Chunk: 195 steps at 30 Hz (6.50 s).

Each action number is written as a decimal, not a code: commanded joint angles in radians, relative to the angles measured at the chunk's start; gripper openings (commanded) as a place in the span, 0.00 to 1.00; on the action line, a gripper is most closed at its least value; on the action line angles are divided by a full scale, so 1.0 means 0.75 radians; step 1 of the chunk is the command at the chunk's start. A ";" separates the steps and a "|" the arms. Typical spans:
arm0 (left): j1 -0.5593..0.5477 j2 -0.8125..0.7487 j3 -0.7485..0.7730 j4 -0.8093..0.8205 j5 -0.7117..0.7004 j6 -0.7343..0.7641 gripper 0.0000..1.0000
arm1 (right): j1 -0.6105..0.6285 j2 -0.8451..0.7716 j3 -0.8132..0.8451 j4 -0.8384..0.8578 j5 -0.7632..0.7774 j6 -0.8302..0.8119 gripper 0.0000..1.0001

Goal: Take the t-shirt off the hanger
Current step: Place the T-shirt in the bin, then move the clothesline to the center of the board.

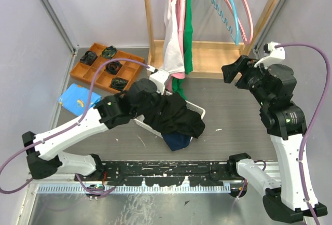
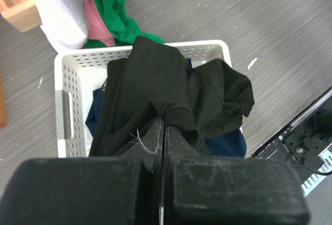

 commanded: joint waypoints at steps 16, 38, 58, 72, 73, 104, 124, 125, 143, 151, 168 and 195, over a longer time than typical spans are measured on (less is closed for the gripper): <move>0.018 0.391 -0.301 0.263 0.124 -0.349 0.00 | -0.003 -0.058 0.019 -0.124 -0.032 0.011 0.83; 0.126 0.002 -0.218 0.097 0.141 -0.480 0.72 | -0.002 0.217 0.065 -0.197 0.029 0.097 0.82; 0.125 -0.493 -0.128 0.302 0.047 -0.248 0.98 | 0.109 0.660 -0.220 0.406 0.191 0.023 0.82; 0.125 -0.401 -0.024 0.339 -0.138 -0.177 0.98 | 0.143 0.905 -0.463 1.022 0.188 0.176 0.82; 0.125 -0.401 -0.027 0.340 -0.158 -0.172 0.98 | 0.145 0.917 -0.475 1.049 0.179 0.179 0.82; 0.124 -0.320 0.028 0.361 -0.191 -0.144 0.98 | 0.130 1.092 -0.300 1.090 0.225 0.115 0.83; 0.126 -0.235 0.184 0.396 -0.200 -0.061 0.98 | 0.014 1.554 0.273 0.799 0.098 0.005 0.83; 0.125 -0.231 0.189 0.401 -0.201 -0.060 0.98 | 0.014 1.564 0.280 0.783 0.093 -0.001 0.83; 0.126 -0.258 0.157 0.422 -0.211 -0.053 0.98 | 0.014 1.770 0.576 0.343 0.022 -0.049 0.84; 0.124 -0.272 0.156 0.410 -0.208 -0.048 0.98 | 0.016 1.831 0.665 0.268 0.059 -0.060 0.84; 0.125 -0.301 0.151 0.405 -0.206 -0.032 0.98 | 0.037 1.923 0.818 0.091 0.103 -0.088 0.84; 0.126 -0.377 0.103 0.393 -0.216 -0.022 0.98 | 0.096 1.925 0.716 -0.200 0.028 -0.120 0.89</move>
